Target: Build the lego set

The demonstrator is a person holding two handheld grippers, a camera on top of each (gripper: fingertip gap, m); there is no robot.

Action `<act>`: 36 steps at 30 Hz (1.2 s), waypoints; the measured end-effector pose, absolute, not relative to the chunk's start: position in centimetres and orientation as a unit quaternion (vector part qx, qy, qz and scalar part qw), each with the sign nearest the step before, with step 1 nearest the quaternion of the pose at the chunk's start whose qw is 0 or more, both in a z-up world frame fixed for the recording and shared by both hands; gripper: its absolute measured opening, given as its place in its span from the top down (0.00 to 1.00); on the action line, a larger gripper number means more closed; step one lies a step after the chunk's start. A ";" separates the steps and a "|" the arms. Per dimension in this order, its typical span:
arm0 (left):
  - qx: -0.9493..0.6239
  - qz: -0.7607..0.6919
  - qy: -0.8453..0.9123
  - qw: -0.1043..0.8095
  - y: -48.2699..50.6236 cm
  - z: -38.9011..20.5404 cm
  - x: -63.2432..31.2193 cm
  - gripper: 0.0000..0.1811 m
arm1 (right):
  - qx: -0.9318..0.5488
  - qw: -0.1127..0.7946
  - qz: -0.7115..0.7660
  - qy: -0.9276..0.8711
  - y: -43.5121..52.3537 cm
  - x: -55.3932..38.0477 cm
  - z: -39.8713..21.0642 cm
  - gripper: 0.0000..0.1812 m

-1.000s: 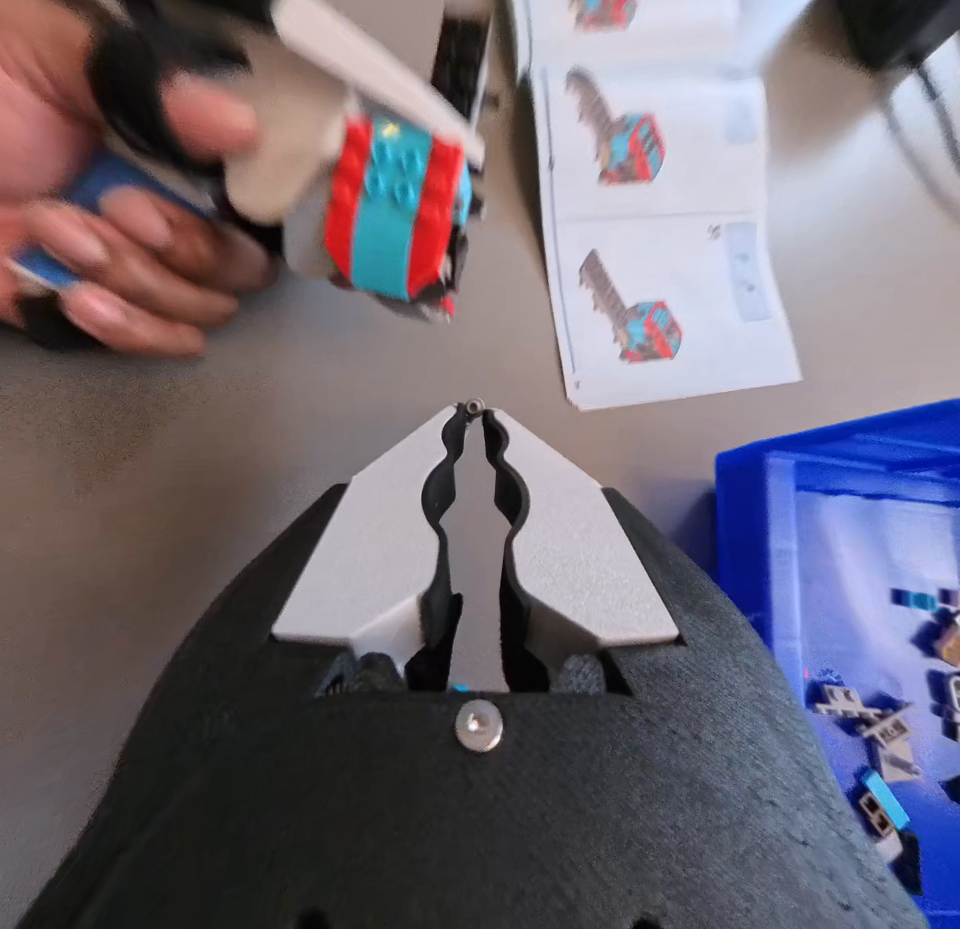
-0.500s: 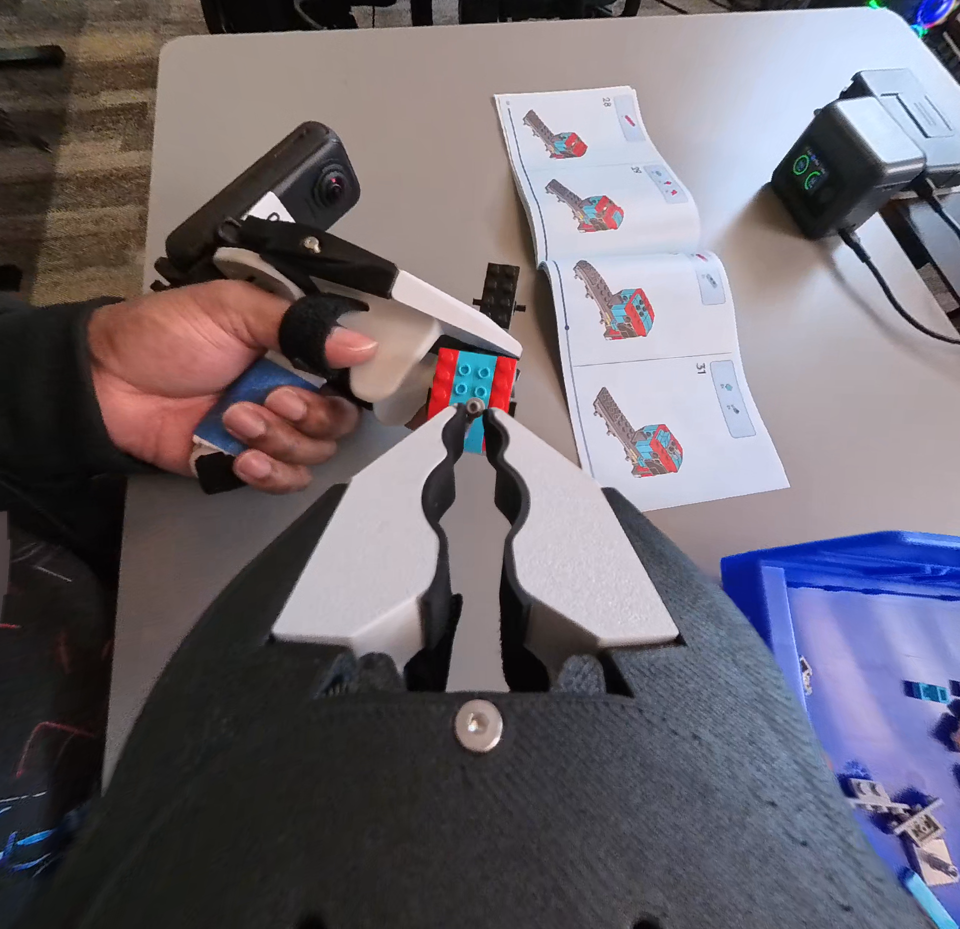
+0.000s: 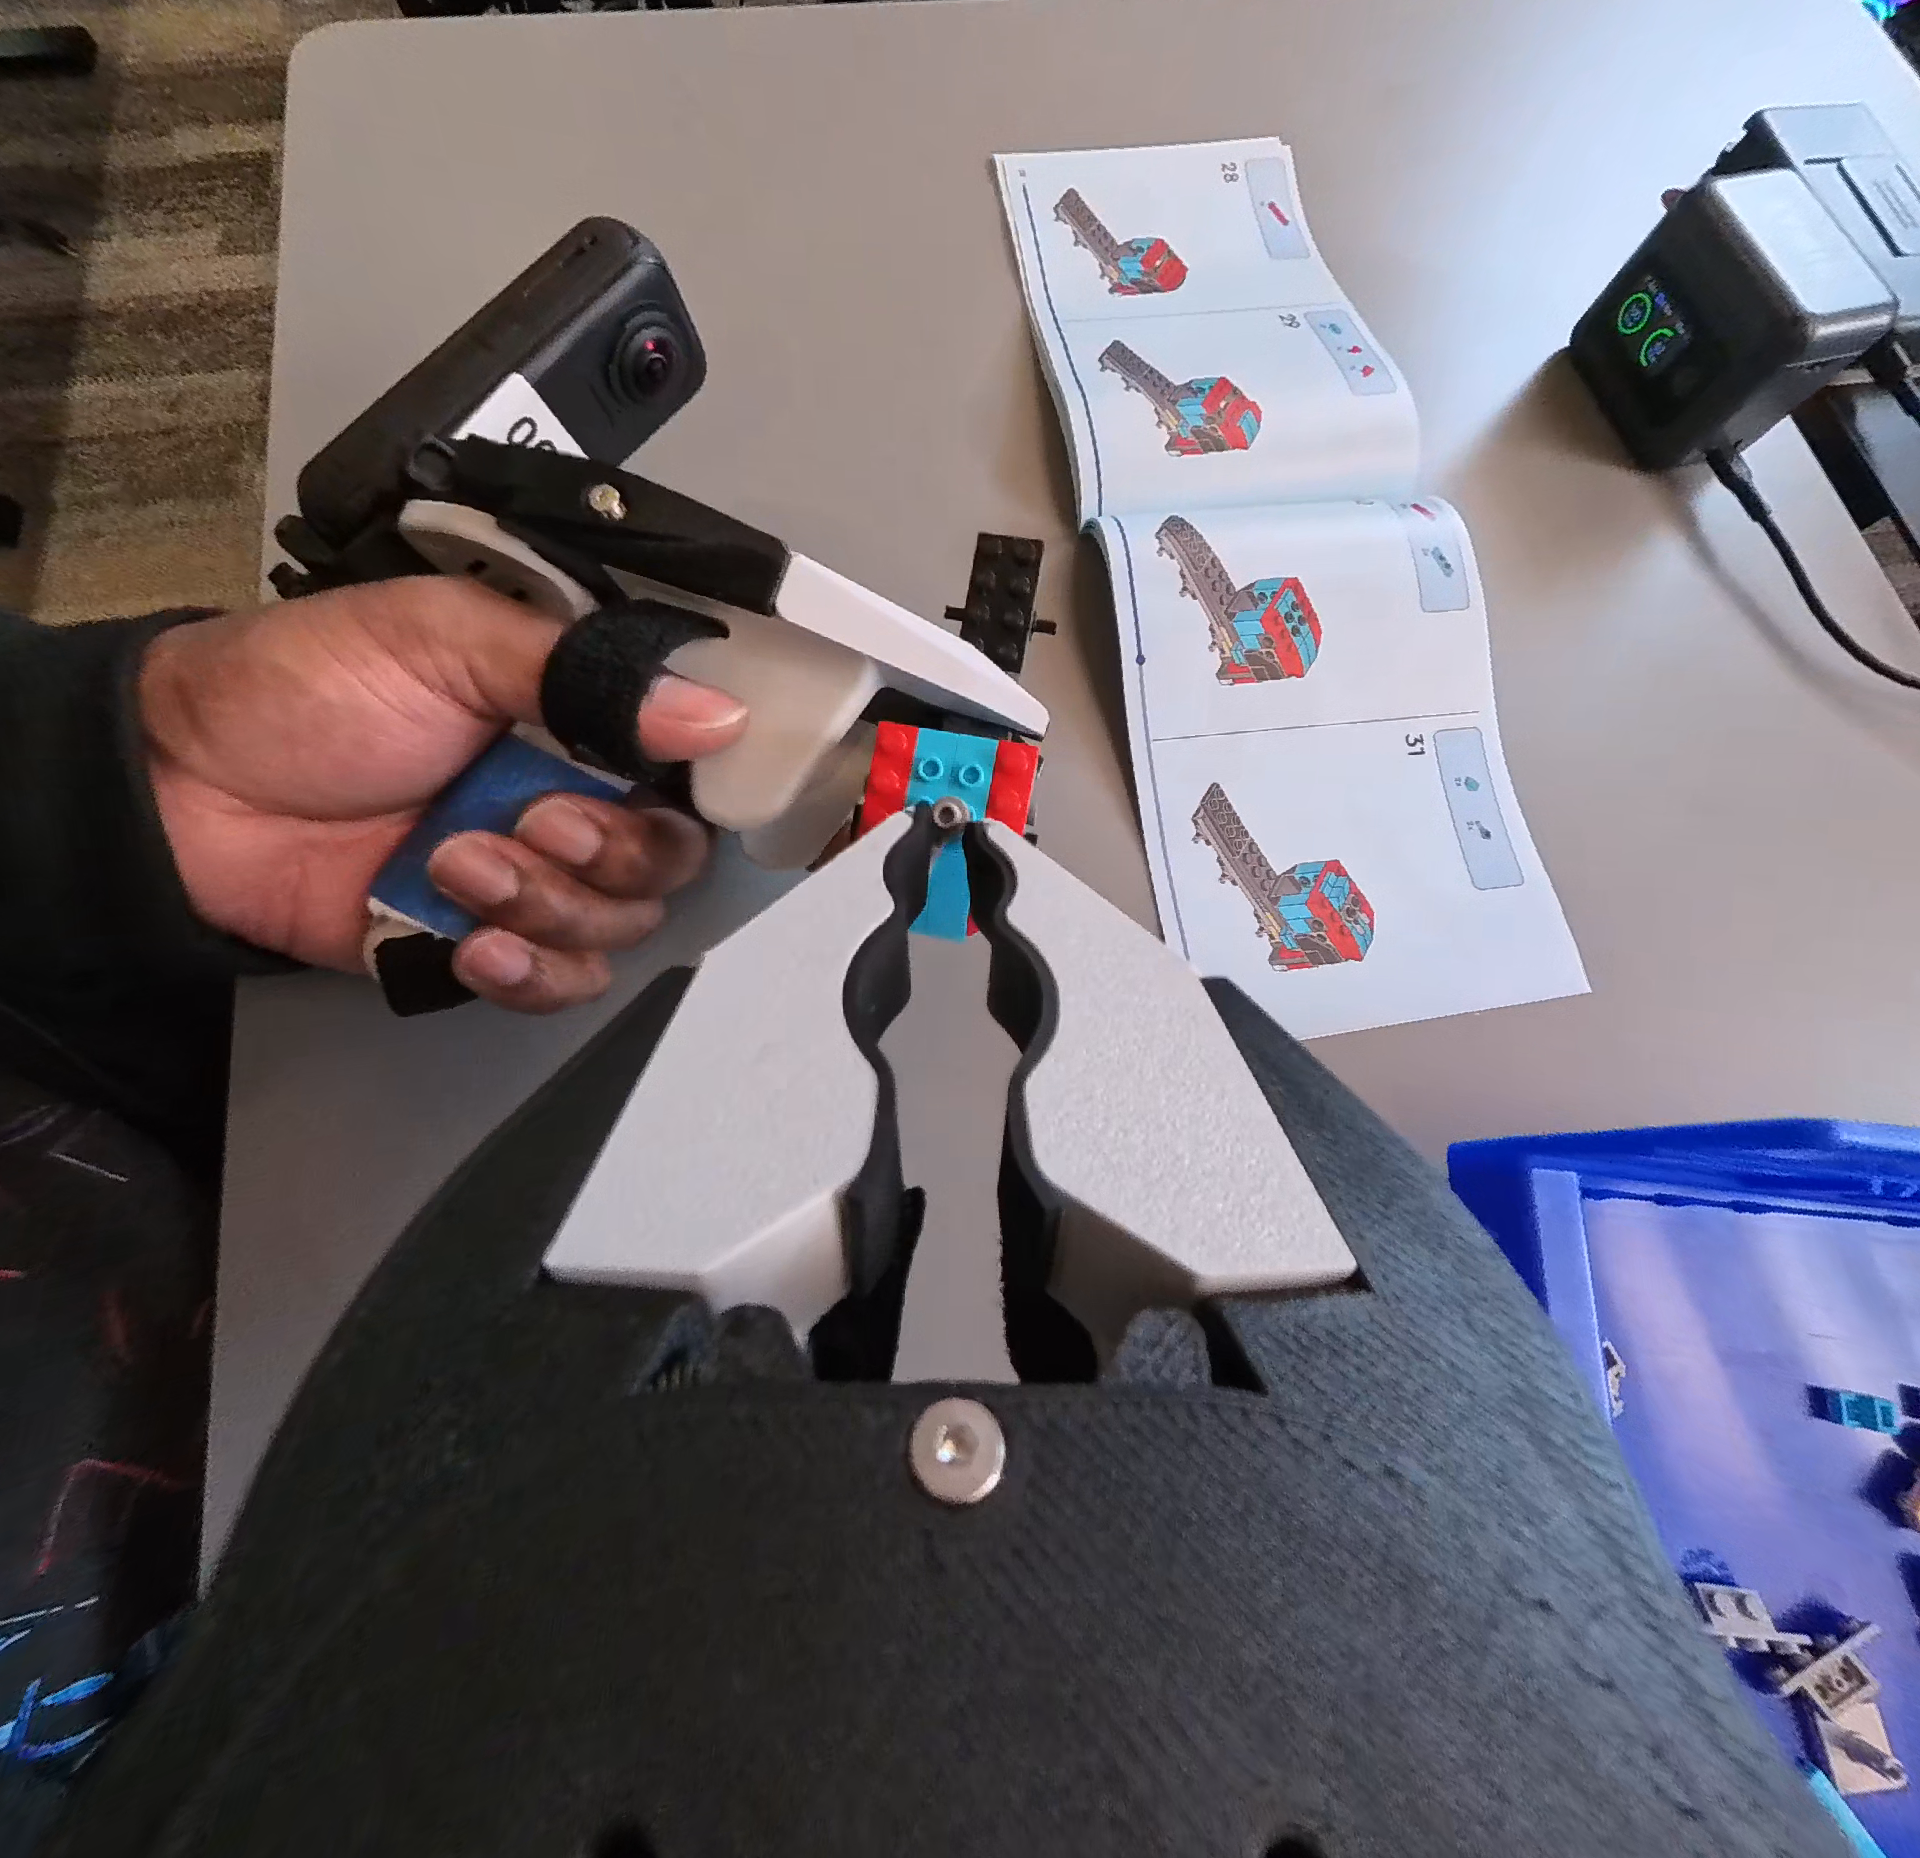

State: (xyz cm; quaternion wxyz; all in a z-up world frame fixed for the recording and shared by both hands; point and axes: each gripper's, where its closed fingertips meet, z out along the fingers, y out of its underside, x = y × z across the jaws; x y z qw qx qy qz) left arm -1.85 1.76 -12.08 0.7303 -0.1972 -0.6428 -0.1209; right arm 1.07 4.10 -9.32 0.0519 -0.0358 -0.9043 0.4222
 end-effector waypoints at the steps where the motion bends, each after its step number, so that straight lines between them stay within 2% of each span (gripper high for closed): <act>1: -0.197 -0.121 -0.643 0.730 1.8 -12.1 -1.9 0.91 | -0.036 0.055 0.420 -0.905 4.1 1.0 -9.4 0.96; 36: -0.178 -0.130 -0.647 0.730 1.3 -12.2 -1.8 0.91 | -0.002 0.129 0.401 -0.907 3.5 0.8 -9.2 0.96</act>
